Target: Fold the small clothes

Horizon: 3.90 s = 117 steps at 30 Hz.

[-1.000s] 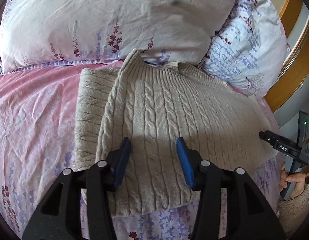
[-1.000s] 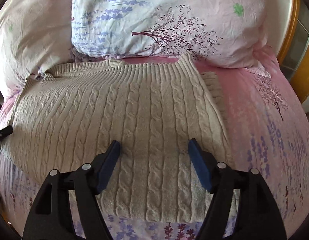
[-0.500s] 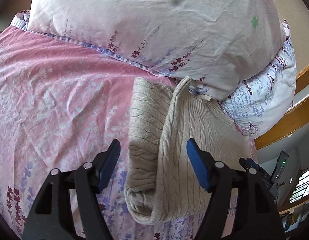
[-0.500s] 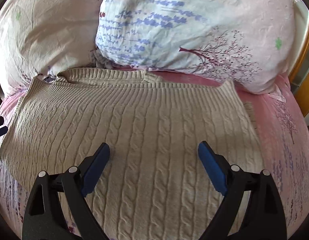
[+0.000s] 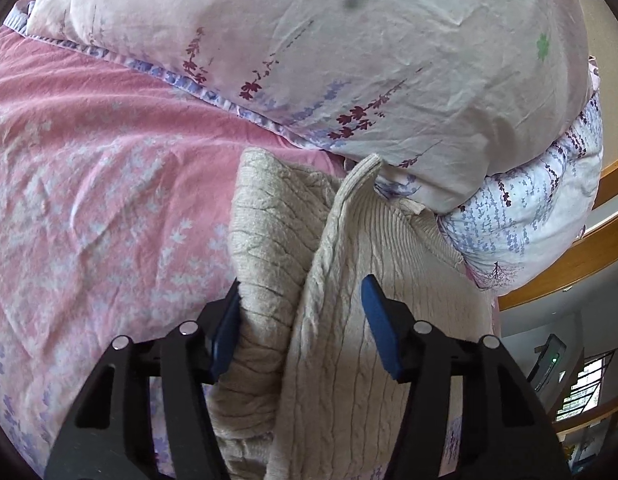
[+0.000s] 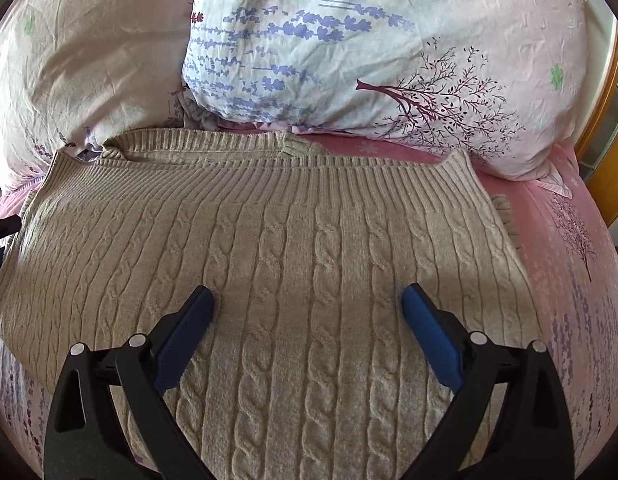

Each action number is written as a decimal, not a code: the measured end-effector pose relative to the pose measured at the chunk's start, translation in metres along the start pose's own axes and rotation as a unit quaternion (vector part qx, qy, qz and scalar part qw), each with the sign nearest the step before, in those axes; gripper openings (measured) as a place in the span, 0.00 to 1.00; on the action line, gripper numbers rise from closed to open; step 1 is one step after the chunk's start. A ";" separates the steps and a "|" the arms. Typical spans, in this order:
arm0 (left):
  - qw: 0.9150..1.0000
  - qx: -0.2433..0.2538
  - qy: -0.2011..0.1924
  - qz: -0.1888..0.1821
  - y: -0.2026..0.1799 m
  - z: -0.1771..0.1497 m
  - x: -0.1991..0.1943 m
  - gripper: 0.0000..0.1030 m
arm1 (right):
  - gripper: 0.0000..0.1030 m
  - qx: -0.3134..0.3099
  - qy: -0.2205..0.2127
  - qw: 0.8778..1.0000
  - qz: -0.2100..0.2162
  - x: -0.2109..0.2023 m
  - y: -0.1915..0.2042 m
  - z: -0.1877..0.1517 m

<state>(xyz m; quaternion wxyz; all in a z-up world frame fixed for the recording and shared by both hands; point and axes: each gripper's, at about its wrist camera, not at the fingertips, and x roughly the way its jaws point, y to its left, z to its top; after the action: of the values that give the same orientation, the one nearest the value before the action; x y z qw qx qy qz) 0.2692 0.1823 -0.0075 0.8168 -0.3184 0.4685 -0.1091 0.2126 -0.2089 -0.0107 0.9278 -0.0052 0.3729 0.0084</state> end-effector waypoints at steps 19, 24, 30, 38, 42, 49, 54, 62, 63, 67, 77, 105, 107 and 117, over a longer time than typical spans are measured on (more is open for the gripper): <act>0.996 -0.075 0.015 -0.051 -0.029 -0.008 0.006 0.20 | 0.96 0.002 0.001 1.000 0.003 0.007 -0.001 0.000; 0.990 -0.067 0.016 -0.119 -0.068 -0.011 -0.007 0.20 | 0.96 0.001 0.002 1.000 0.005 0.006 -0.001 0.000; 0.980 -0.067 0.040 -0.185 -0.131 -0.023 0.006 0.19 | 0.96 0.028 -0.025 0.997 0.071 -0.013 -0.023 0.000; 0.957 -0.044 0.108 -0.265 -0.247 -0.063 0.086 0.19 | 0.96 0.119 -0.043 0.949 0.288 -0.042 -0.101 -0.006; 0.938 -0.093 0.191 -0.274 -0.259 -0.088 0.152 0.21 | 0.97 0.201 -0.013 0.902 0.382 -0.028 -0.141 -0.014; 0.916 -0.078 0.217 -0.329 -0.264 -0.090 0.152 0.51 | 0.99 0.244 0.026 0.873 0.422 -0.017 -0.160 -0.014; 0.951 0.027 0.150 -0.269 -0.261 -0.075 0.088 0.67 | 0.99 0.264 0.055 0.863 0.428 -0.007 -0.163 -0.009; 0.984 0.136 0.098 -0.065 -0.226 -0.083 0.061 0.68 | 0.84 0.268 0.064 0.890 0.363 0.001 -0.168 0.009; 0.984 0.136 0.099 -0.057 -0.224 -0.085 0.064 0.68 | 0.71 0.264 0.064 0.897 0.348 0.003 -0.167 0.010; 0.984 0.124 0.116 -0.053 -0.196 -0.087 0.075 0.68 | 0.19 0.232 0.067 0.928 0.284 0.012 -0.159 0.011; 0.978 0.154 0.124 -0.071 -0.215 -0.099 0.089 0.68 | 0.15 0.154 -0.086 0.966 0.191 -0.057 -0.156 0.033; 0.971 0.151 0.157 -0.099 -0.206 -0.150 0.085 0.49 | 0.31 0.170 -0.016 0.971 0.168 -0.089 -0.163 -0.054; 0.971 0.149 0.160 -0.091 -0.204 -0.154 0.090 0.35 | 0.13 0.168 -0.005 0.970 0.177 -0.079 -0.158 -0.057; 0.965 0.156 0.157 -0.141 -0.195 -0.148 0.071 0.14 | 0.09 0.158 -0.088 0.972 0.151 -0.131 -0.171 -0.055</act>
<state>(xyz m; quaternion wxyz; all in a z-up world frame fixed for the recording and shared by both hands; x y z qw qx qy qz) 0.2076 -0.0640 0.0115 0.7491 -0.2284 0.5184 -0.3435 0.0831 -0.3820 0.0409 0.9338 0.1992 0.2832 0.0900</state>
